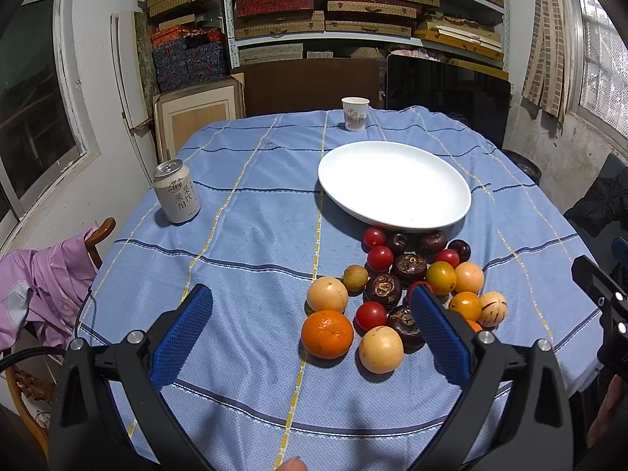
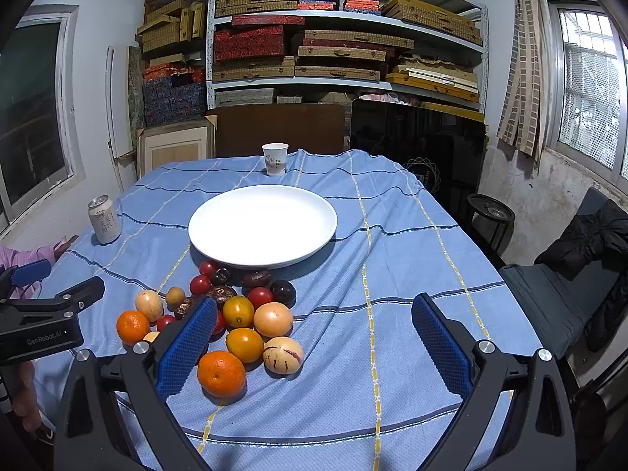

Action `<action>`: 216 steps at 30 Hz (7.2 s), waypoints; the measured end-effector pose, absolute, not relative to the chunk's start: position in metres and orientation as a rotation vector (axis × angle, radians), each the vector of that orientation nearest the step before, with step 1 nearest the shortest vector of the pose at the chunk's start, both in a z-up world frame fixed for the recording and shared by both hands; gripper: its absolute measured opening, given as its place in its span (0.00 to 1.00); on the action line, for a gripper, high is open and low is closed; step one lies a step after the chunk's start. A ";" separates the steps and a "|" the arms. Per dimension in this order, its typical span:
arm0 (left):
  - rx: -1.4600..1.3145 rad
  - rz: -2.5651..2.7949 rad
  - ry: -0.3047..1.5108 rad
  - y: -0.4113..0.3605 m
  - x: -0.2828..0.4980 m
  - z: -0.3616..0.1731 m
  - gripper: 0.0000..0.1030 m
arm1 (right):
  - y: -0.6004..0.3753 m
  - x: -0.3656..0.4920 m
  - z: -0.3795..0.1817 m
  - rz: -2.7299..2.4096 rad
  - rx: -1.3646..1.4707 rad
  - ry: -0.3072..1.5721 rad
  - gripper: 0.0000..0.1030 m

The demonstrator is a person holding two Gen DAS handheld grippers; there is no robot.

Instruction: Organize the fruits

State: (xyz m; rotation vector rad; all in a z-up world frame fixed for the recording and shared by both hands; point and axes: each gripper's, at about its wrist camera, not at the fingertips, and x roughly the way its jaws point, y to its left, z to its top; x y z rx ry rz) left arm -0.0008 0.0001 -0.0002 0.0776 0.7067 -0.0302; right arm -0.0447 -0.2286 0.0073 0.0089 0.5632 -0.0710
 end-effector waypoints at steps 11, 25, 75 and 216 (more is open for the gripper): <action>0.078 -0.031 0.709 0.002 0.000 -0.001 0.96 | -0.230 -0.044 0.007 -0.066 0.012 0.567 0.97; 0.081 -0.032 0.712 0.001 0.000 -0.001 0.96 | -0.229 -0.044 0.006 -0.064 0.006 0.567 0.97; 0.167 -0.098 0.941 0.019 0.026 -0.088 0.96 | -0.246 -0.025 -0.056 -0.042 -0.041 0.751 0.97; 0.134 -0.247 0.826 0.016 0.081 -0.070 0.88 | -0.265 0.055 -0.069 0.197 0.107 0.774 0.76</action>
